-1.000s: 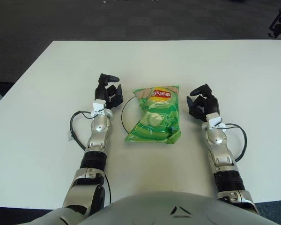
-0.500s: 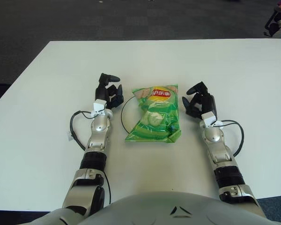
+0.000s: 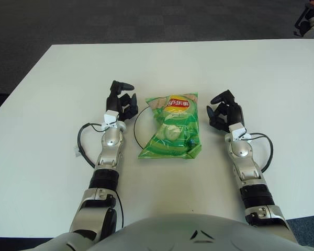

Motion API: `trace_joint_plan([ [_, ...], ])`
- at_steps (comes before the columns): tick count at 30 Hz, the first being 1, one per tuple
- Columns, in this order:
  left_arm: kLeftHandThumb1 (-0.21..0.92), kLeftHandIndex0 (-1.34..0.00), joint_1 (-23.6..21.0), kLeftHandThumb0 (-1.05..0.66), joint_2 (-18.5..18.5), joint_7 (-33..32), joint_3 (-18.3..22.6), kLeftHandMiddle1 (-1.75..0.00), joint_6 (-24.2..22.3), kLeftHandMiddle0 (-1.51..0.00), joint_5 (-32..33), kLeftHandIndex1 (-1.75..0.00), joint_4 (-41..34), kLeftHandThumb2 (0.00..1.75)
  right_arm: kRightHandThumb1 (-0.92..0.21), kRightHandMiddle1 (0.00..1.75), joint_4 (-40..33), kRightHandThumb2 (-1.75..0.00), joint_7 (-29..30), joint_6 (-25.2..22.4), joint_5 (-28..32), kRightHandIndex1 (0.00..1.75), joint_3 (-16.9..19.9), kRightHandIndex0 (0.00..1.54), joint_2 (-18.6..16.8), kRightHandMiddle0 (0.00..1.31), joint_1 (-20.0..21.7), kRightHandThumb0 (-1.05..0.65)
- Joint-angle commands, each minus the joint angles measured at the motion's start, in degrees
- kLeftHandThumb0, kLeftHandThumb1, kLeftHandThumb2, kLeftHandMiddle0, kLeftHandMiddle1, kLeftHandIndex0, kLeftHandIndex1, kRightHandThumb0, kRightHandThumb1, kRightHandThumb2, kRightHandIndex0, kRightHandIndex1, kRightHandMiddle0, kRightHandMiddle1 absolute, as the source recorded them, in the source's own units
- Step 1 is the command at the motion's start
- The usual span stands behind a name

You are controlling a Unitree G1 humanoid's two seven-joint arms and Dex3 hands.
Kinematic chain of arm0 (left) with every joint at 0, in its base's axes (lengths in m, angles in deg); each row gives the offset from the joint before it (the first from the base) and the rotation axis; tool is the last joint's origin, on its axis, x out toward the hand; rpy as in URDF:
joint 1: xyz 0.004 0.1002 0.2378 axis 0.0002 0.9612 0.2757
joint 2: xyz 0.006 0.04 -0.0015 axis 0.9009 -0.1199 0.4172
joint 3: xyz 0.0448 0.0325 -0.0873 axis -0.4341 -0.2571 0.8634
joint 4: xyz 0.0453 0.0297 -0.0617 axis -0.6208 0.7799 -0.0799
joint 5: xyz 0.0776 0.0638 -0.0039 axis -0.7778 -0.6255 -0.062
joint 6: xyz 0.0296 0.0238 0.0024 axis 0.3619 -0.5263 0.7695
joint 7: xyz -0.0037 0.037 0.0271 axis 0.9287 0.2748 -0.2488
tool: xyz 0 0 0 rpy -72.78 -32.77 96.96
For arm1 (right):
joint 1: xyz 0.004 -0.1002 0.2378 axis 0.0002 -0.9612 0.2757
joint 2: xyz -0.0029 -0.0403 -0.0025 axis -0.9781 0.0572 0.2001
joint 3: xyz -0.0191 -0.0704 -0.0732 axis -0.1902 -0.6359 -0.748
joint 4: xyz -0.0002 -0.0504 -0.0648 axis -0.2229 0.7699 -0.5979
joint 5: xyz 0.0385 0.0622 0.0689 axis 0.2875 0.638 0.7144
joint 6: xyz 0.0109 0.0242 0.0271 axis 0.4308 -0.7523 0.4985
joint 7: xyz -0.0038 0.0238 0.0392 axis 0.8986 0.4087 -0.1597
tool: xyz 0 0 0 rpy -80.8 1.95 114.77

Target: Put the snack into the plate.

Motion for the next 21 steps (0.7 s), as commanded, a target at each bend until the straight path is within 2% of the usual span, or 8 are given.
trace_joint_plan([
  [1,0.68,-0.35,0.88,-0.38,0.38,0.36,-0.17,-1.75,-0.45,-0.94,-0.41,-1.75,-0.22,0.84,-0.7,1.74,2.06,-0.8,-0.73,-1.39,1.05,1.75,0.71,0.8,0.09,0.34,-3.05,-0.38],
  [21,0.68,-0.35,1.02,-0.38,0.56,0.6,-0.42,-1.75,-0.5,-0.95,-0.39,-1.75,-0.45,0.84,-0.7,1.74,2.01,-0.81,-2.65,-1.64,3.24,1.75,2.25,0.82,0.52,0.35,-2.66,-0.38],
])
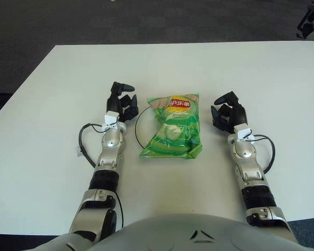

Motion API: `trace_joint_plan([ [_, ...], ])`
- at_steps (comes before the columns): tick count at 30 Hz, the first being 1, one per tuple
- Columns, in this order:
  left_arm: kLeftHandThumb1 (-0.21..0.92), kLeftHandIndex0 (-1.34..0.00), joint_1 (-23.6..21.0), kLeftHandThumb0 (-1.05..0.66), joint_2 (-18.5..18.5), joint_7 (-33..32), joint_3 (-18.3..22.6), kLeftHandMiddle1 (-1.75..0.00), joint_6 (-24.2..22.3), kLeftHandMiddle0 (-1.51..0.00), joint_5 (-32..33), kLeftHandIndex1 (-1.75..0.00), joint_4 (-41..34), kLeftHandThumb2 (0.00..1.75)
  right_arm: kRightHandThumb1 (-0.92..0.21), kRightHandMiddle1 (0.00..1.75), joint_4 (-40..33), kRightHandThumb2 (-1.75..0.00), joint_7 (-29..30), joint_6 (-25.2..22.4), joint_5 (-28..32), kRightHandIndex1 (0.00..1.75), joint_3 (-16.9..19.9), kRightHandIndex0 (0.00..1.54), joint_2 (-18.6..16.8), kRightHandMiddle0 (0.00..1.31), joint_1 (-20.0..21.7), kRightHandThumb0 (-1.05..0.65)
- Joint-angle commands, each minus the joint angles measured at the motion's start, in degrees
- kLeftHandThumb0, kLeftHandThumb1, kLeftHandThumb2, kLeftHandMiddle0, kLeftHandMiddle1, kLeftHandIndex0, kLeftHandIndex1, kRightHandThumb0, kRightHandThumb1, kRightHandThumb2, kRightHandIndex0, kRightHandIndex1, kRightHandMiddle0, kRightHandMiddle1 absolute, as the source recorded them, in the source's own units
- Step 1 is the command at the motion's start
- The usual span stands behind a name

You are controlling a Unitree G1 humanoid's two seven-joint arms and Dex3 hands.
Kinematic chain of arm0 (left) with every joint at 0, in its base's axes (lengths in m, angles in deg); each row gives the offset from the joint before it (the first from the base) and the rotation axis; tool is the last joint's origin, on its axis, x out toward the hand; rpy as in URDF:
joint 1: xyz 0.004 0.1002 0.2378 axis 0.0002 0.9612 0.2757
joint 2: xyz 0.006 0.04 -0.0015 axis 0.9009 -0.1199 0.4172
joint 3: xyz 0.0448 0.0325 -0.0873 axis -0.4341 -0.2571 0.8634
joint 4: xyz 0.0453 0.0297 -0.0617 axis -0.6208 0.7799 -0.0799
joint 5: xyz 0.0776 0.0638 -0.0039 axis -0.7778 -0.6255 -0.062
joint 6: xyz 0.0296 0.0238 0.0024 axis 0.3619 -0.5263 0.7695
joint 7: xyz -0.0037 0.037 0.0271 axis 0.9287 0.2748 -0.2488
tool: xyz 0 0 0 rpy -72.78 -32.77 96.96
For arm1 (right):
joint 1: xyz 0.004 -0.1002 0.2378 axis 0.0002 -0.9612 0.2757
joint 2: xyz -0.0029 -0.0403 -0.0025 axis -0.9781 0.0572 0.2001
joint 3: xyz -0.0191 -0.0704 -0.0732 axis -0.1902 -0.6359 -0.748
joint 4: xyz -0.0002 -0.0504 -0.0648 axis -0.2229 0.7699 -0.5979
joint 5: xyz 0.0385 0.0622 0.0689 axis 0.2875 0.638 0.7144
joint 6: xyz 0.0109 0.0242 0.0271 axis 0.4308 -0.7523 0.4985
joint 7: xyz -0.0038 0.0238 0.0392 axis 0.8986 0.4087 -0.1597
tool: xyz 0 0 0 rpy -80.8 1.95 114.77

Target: Put the snack into the plate.

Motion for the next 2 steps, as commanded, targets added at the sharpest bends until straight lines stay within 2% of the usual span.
trace_joint_plan([
  [1,0.68,-0.35,0.55,-0.38,0.5,0.48,-0.08,-1.75,-0.28,-0.95,-0.38,-1.75,-0.24,0.84,-0.7,1.74,2.48,-0.81,-0.57,-1.34,0.5,1.75,0.67,0.82,0.49,0.35,-2.68,-0.38],
  [2,0.68,-0.35,0.55,-0.38,0.5,0.48,-0.09,-1.75,-0.26,-0.95,-0.37,-1.75,-0.21,0.84,-0.7,1.74,2.55,-0.81,-0.63,-1.3,0.5,1.75,0.72,0.82,0.52,0.35,-2.65,-0.38],
])
